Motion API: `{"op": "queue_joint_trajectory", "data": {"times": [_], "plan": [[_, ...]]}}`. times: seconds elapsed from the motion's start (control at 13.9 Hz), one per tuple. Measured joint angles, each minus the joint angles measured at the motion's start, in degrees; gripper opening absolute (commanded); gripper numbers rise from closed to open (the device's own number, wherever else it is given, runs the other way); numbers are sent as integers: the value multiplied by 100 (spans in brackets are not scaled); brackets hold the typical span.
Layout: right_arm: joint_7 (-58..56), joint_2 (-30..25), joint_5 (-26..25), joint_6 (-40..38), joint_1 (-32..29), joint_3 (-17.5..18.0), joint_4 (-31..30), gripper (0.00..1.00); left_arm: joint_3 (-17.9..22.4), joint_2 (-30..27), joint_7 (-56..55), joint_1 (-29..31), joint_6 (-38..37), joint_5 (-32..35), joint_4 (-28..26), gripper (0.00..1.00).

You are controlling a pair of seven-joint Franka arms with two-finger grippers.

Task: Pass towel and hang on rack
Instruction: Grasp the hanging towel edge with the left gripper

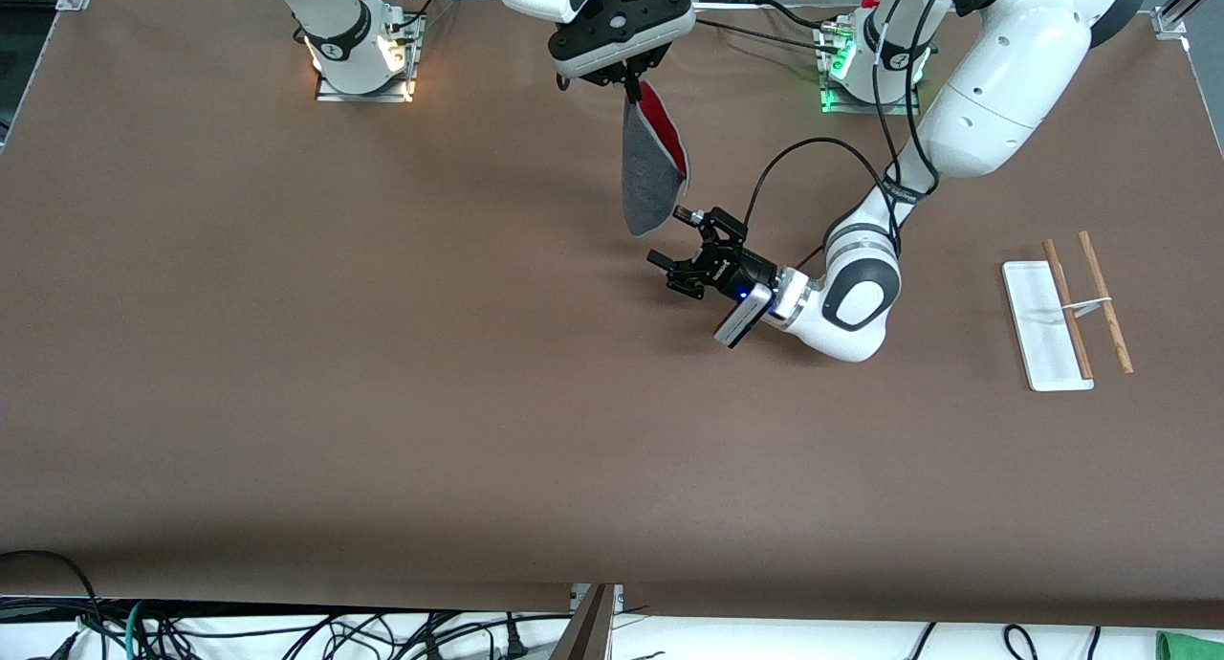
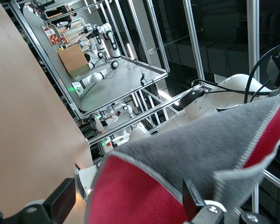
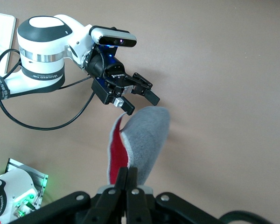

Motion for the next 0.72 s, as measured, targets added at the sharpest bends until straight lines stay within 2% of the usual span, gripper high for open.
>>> {"op": "queue_joint_trajectory", "data": {"times": [0.36, 0.72], "plan": [[42, 0, 0, 196, 32, 0, 1, 0, -23, -144, -33, 222, -548, -2, -8, 100], [297, 0, 0, 228, 89, 9, 1, 0, -604, -159, -46, 412, -817, -292, -104, 100]]}}
